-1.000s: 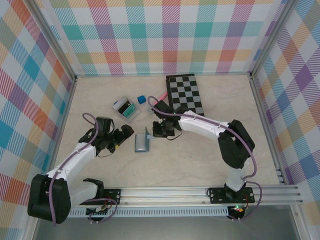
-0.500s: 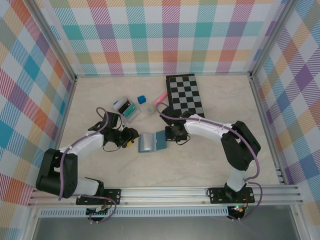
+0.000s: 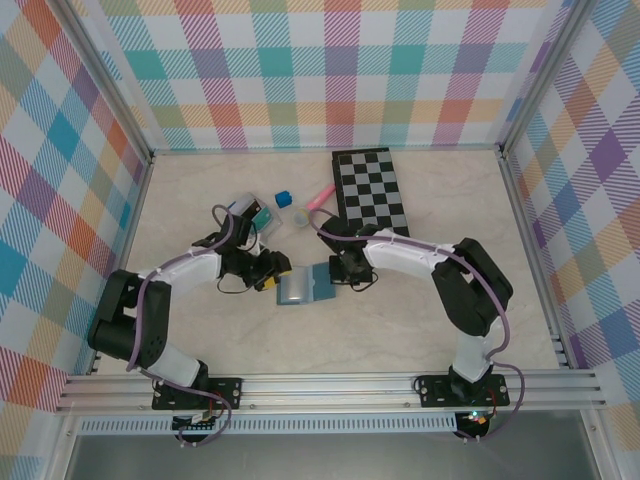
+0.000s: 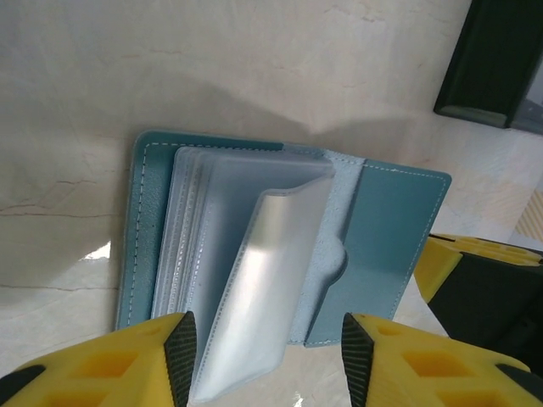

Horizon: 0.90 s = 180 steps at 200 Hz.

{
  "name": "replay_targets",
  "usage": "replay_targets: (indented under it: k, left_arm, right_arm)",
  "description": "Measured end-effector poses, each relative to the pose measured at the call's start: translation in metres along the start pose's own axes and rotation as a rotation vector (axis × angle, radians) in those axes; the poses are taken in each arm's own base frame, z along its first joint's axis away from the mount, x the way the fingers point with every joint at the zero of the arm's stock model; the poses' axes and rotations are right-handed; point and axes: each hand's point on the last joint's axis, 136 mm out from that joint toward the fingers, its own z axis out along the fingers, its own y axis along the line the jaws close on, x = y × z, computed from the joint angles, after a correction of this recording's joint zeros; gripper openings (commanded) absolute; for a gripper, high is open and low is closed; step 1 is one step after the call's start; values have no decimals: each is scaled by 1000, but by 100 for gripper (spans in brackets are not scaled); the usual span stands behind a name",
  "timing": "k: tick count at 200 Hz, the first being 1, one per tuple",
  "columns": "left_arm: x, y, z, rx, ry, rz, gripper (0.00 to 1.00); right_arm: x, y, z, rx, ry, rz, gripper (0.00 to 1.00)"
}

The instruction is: Take the credit cards out of the card holder

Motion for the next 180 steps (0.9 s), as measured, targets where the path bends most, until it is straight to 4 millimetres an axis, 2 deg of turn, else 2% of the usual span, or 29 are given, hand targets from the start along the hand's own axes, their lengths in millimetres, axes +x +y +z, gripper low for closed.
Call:
replay_targets:
  k: [74,99,132,180]
  left_arm:
    - [6,0,15,-15,48,2,52]
    - [8,-1,17,-16,56,4,49]
    - [14,-12,20,-2,69,37,45]
    - [19,-28,20,44,75,79,43]
  right_arm:
    - [1,0,3,8,9,-7,10]
    - [1,0,3,8,9,-8,10]
    - [1,0,3,7,9,-8,10]
    - [0,1,4,0,4,-6,12]
